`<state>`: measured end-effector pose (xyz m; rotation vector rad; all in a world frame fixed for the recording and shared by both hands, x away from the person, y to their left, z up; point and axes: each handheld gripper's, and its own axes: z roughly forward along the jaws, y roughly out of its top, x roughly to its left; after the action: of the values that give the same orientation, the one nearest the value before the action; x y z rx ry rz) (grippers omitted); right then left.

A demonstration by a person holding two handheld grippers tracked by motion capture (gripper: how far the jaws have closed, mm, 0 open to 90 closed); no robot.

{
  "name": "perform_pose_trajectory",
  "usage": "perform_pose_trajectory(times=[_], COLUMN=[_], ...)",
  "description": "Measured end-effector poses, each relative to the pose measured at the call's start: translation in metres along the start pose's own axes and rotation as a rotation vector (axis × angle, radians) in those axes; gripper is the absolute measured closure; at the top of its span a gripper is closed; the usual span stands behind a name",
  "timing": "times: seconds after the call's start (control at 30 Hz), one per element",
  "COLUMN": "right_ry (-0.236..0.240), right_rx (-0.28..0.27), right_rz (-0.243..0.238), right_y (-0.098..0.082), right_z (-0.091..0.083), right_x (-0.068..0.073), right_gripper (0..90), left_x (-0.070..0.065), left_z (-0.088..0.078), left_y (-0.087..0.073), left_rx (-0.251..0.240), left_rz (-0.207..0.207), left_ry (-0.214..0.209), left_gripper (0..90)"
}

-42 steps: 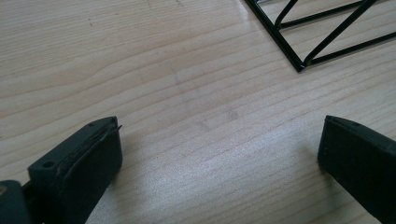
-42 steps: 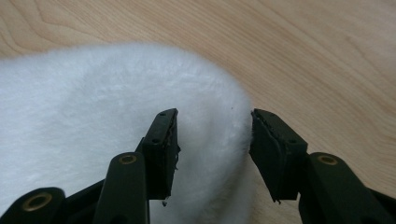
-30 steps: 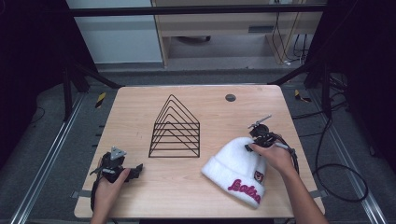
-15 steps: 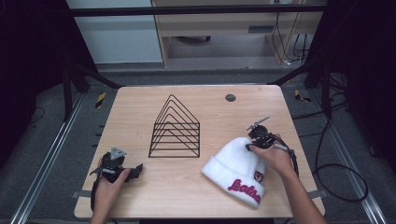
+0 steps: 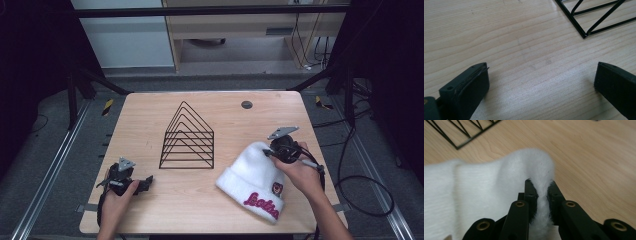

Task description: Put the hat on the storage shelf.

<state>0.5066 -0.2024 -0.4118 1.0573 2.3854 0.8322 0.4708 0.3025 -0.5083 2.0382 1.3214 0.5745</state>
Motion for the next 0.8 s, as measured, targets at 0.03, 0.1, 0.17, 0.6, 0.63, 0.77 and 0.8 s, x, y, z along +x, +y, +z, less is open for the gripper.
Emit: perform_pose_trajectory(times=[0.03,0.1,0.17,0.6,0.63,0.77,0.8], right_ry=[-0.001,-0.003,0.003,0.06,0.059,0.066,0.065], right_rx=[-0.026,-0.052,-0.083,-0.233,-0.241,-0.284,-0.287], right_rz=[-0.02,-0.044,-0.068,-0.148,-0.152,-0.163,-0.166], right_y=[0.004,0.008,0.012,0.033,0.034,0.038,0.039], right_z=[-0.01,-0.02,-0.03,-0.076,-0.078,-0.086,-0.087], right_x=[0.008,0.016,0.024,0.058,0.058,0.06,0.06], right_gripper=[82.8,83.0,83.0,83.3,83.3,83.3,83.3], left_x=[0.0,0.0,-0.001,-0.01,-0.01,-0.009,-0.009], left_z=[0.0,0.0,0.0,-0.021,-0.023,-0.034,-0.034], left_y=[0.0,0.0,0.0,0.002,0.003,0.009,0.009], left_rx=[-0.001,-0.002,-0.004,-0.116,-0.126,-0.164,-0.164], left_rz=[0.0,0.004,0.009,0.027,0.024,0.02,0.02], left_ry=[-0.001,-0.006,-0.006,-0.037,-0.048,-0.058,-0.058], left_gripper=[0.0,0.0,0.0,2.4,2.3,3.2,3.5])
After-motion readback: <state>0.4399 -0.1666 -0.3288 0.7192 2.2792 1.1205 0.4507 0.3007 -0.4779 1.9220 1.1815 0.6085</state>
